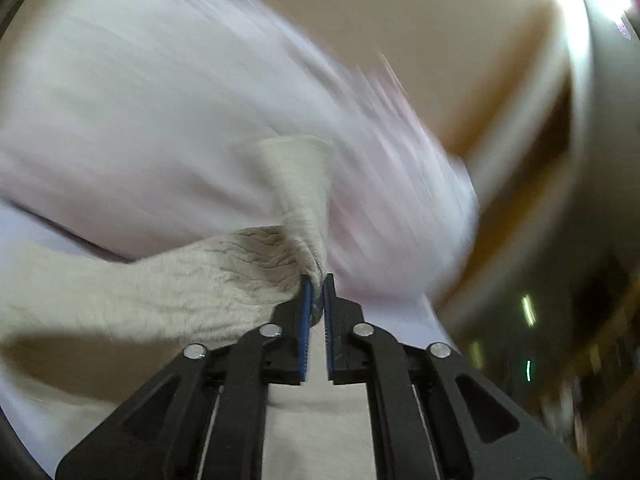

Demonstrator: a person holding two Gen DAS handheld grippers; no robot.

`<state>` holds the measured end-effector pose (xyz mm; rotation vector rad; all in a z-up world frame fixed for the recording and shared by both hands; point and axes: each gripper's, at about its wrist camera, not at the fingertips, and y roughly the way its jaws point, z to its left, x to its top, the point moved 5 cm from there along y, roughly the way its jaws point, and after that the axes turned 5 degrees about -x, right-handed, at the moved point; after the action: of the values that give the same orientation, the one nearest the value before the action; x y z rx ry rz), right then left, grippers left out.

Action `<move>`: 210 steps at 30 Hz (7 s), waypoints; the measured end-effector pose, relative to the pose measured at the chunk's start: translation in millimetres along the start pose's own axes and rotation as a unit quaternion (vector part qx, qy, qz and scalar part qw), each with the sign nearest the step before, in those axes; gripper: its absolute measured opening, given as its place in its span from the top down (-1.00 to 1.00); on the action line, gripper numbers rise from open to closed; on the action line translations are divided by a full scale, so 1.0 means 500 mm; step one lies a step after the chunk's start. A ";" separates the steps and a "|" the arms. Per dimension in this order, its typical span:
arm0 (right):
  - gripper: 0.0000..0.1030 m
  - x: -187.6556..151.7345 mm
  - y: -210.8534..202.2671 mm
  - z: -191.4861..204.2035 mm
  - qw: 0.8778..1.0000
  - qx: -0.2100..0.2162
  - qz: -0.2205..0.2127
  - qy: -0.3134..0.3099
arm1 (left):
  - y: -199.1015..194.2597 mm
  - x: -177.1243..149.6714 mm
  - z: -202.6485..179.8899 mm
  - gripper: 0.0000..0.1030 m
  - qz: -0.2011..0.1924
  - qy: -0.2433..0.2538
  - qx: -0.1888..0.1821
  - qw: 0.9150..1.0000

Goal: Fold small clothes

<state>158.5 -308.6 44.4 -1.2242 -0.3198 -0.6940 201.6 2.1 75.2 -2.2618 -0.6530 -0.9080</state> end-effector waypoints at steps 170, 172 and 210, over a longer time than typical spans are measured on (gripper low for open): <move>-0.96 -0.008 -0.017 0.132 0.995 0.064 -0.039 -0.064 | -0.155 -0.271 0.056 -0.97 0.047 0.072 0.314 0.945; -0.96 -0.045 -0.033 0.132 0.996 0.026 -0.024 -0.079 | -0.149 -0.285 0.053 -0.97 0.066 0.080 0.325 0.940; -0.97 -0.234 0.066 0.227 0.974 -0.110 0.075 -0.182 | -0.068 -0.311 0.063 -0.97 0.154 0.093 0.327 0.928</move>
<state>106.7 -160.4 -10.2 -1.5725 -0.4565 -0.3782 93.9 14.7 -45.5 -1.5960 -0.4137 -0.6163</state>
